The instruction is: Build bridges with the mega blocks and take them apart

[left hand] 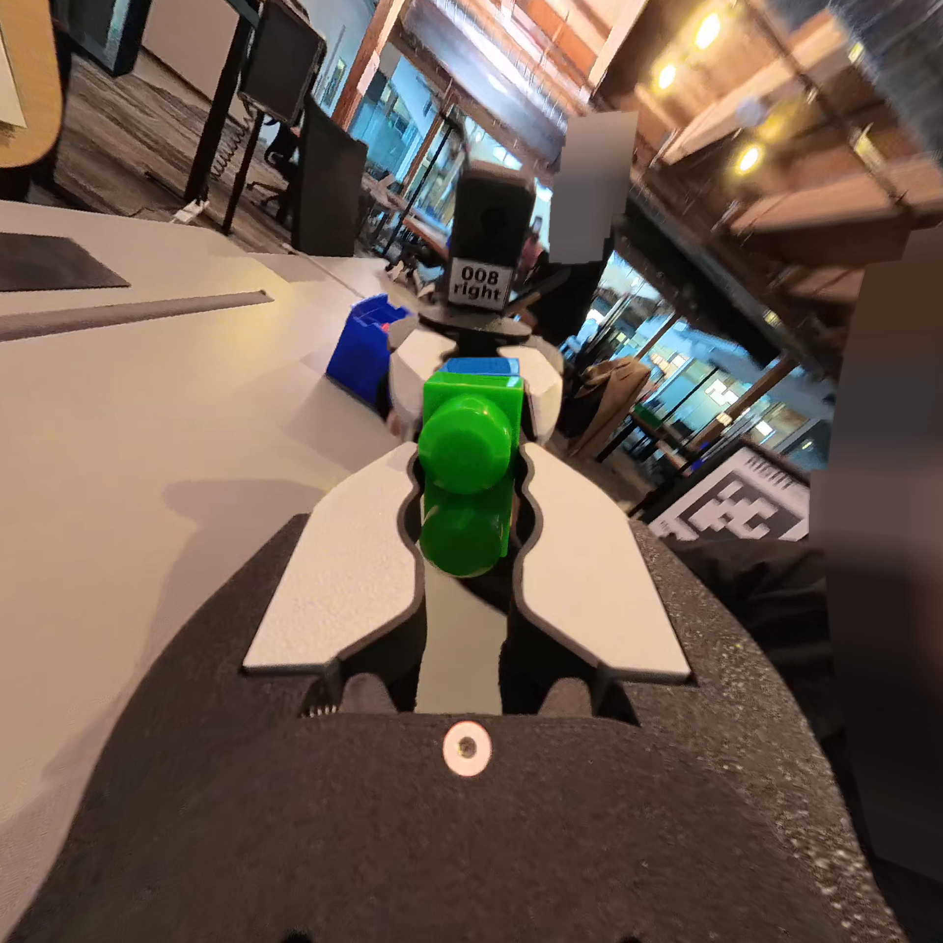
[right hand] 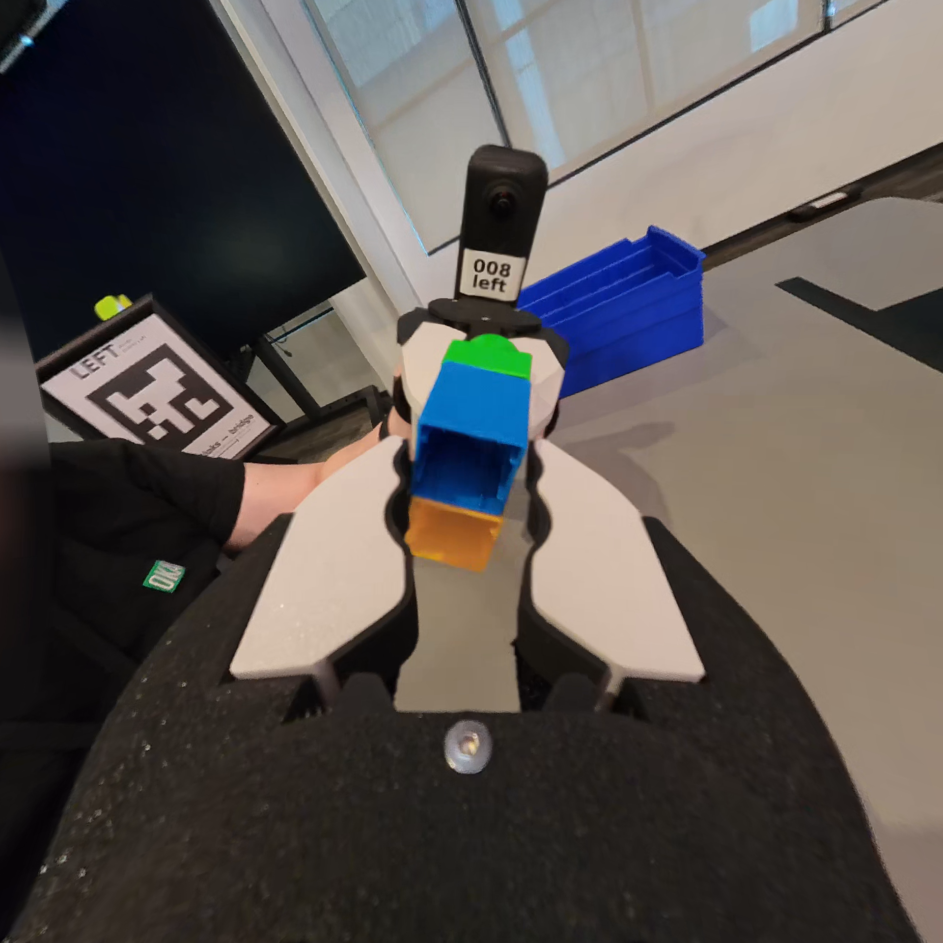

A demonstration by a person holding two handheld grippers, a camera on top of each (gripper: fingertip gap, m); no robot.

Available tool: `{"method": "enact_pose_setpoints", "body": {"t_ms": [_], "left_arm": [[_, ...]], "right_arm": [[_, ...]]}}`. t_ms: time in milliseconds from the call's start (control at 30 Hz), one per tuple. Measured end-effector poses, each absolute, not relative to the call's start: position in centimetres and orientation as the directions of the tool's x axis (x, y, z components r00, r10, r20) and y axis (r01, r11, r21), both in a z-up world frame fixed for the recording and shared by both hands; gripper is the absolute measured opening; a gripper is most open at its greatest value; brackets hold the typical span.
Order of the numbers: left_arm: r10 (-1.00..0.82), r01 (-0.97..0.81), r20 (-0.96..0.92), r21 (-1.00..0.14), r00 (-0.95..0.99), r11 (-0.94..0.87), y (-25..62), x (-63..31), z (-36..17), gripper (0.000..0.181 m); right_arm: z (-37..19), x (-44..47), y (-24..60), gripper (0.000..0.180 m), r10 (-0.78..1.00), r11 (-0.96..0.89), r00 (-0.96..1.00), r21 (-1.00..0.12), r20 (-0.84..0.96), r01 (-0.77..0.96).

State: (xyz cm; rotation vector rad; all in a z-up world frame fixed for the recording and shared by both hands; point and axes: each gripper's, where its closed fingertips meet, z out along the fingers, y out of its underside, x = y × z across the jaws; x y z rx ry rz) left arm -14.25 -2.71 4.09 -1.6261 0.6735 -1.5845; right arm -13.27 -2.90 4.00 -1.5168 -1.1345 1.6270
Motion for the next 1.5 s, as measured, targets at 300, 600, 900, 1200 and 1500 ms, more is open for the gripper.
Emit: {"method": "enact_pose_setpoints", "body": {"t_ms": [300, 600, 900, 1200, 1500], "left_arm": [[-0.792, 0.241, 0.596, -0.794, 0.131, -0.558, -1.3, -15.7, 5.0, 0.034], [-0.789, 0.195, 0.608, -0.788, 0.091, -0.585, -1.7, -15.3, 4.3, 0.039], [-0.826, 0.193, 0.559, -0.820, 0.070, -0.539, -2.5, -14.9, 4.9, 0.035], [-0.778, 0.222, 0.628, -0.760, 0.008, -0.611, -2.5, -14.4, 4.6, 0.035], [-0.786, 0.222, 0.617, -0.770, 0.025, -0.597, -2.4, -14.5, 4.6, 0.034]], "right_arm": [[2.7, -14.3, -3.2, 0.040, 0.858, -0.479, -0.127, -0.864, -0.498, 0.154], [3.1, -13.7, -2.7, 0.036, 0.937, -0.334, -0.054, -0.931, -0.345, 0.145], [4.1, -13.4, -3.1, 0.036, 0.894, -0.415, -0.149, -0.906, -0.423, 0.086], [3.8, -12.9, -3.3, 0.036, 0.913, -0.364, -0.153, -0.925, -0.378, 0.110], [3.7, -13.0, -3.2, 0.036, 0.895, -0.404, -0.158, -0.908, -0.418, 0.112]]}}
